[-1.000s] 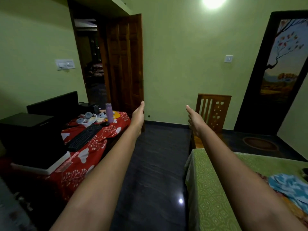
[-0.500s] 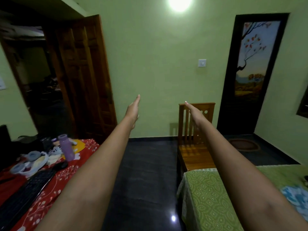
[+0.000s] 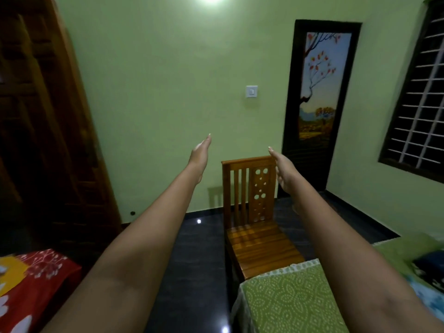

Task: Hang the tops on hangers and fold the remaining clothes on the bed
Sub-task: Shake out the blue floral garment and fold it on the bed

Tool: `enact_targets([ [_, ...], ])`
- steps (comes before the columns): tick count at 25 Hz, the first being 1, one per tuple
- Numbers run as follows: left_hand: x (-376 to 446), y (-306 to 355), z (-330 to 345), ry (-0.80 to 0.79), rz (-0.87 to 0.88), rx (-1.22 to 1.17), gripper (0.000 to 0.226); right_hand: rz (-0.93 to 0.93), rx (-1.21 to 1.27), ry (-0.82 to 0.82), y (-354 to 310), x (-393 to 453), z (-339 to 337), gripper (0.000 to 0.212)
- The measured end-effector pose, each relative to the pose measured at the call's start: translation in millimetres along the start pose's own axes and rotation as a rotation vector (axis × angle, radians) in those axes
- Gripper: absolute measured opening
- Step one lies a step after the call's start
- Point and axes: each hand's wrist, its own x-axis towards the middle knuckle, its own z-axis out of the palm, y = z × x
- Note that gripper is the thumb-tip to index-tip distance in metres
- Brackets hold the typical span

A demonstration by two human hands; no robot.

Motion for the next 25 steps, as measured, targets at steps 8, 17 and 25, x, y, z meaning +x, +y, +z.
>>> enact_targets([
  [8,129,-10,196,-0.380,0.018,-0.098,0.060,-0.007,-0.016,0.369,-8,84,-159,0.074],
  [17,162,2,435,-0.950,0.102,-0.175,0.054,-0.041,0.016,1.023,-12,32,-330,0.068],
  [25,154,7,541,-1.247,0.060,-0.223,0.055,0.009,-0.053,1.307,-16,-5,-373,0.074],
])
